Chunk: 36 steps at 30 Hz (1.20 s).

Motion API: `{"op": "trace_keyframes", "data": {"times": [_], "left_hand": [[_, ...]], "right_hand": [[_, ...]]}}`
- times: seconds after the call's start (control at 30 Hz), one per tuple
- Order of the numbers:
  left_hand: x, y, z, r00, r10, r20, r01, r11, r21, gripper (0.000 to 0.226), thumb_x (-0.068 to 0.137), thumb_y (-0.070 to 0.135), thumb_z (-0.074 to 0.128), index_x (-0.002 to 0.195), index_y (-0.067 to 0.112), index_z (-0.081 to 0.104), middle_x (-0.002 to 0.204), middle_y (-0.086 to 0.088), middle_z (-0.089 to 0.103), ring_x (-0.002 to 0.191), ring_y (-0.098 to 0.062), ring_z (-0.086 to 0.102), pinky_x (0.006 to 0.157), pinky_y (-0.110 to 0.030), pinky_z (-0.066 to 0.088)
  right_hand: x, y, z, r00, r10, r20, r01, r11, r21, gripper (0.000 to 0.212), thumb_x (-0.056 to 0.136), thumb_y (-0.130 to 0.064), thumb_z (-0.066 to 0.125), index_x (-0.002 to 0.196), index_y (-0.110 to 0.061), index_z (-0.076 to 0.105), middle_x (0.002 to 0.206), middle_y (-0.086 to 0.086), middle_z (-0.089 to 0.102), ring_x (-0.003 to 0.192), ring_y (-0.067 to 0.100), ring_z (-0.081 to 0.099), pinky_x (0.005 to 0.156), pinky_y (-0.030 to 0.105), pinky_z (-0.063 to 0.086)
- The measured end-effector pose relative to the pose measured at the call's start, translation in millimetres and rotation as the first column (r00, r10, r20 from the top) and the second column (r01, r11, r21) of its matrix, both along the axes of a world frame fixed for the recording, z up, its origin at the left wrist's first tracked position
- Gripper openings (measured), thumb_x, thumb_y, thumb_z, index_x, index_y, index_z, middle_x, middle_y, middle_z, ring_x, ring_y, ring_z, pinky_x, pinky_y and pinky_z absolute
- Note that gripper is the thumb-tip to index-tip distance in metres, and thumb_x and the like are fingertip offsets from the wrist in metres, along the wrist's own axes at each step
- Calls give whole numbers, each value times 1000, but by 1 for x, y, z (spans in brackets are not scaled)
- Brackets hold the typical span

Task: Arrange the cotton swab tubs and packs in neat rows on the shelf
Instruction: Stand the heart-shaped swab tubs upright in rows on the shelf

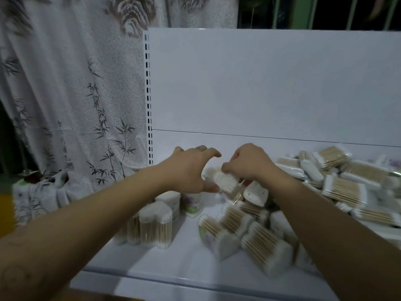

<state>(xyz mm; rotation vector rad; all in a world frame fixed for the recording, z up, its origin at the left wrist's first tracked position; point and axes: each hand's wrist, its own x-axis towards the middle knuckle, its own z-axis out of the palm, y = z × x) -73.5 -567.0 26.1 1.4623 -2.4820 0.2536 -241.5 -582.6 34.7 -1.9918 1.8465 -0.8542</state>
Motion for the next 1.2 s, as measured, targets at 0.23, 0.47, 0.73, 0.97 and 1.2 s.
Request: {"op": "trace_keyframes", "data": {"times": [0.23, 0.47, 0.73, 0.97, 1.2], "left_hand": [[-11, 28, -11, 996, -80, -47, 73, 988, -137, 78, 76, 55, 73, 142, 34, 35, 131, 8, 49, 121, -16, 45, 100, -36, 38], [2, 37, -12, 883, -114, -455, 120, 993, -16, 55, 75, 39, 81, 125, 40, 58, 87, 17, 64, 78, 3, 58, 78, -21, 48], [23, 34, -17, 891, 69, -448, -38, 996, 78, 41, 77, 37, 80, 116, 37, 65, 100, 5, 64, 94, -14, 60, 86, -31, 49], [21, 21, -21, 947, 117, -300, -57, 978, 199, 43, 74, 34, 83, 114, 29, 67, 102, 5, 65, 90, -16, 65, 80, -26, 48], [13, 19, -31, 992, 77, -100, -55, 977, 205, 40, 77, 27, 81, 114, 28, 66, 97, 11, 59, 90, -13, 52, 79, -25, 39]], "right_hand": [[-4, 28, 2, 971, 78, 226, -99, 992, 84, 26, 82, -19, 70, 90, 6, 67, 70, 15, 64, 56, 31, 66, 64, 40, 60], [-11, 45, -4, 894, 236, 380, -267, 963, 29, 20, 95, -22, 59, 100, -7, 71, 98, 11, 69, 65, 17, 67, 64, 32, 61], [-14, 55, -32, 967, 209, -147, -210, 978, 6, 64, 77, -45, 76, 132, -23, 53, 122, -4, 60, 98, 11, 57, 85, 26, 46], [10, 67, -46, 794, 322, -516, -296, 946, 134, 73, 71, -64, 73, 130, -25, 53, 121, -7, 60, 110, 14, 55, 92, 31, 43], [6, 69, -50, 740, 366, -564, -308, 930, 200, 50, 78, -43, 73, 121, -22, 60, 91, -7, 57, 94, 14, 54, 80, 28, 46]]}}
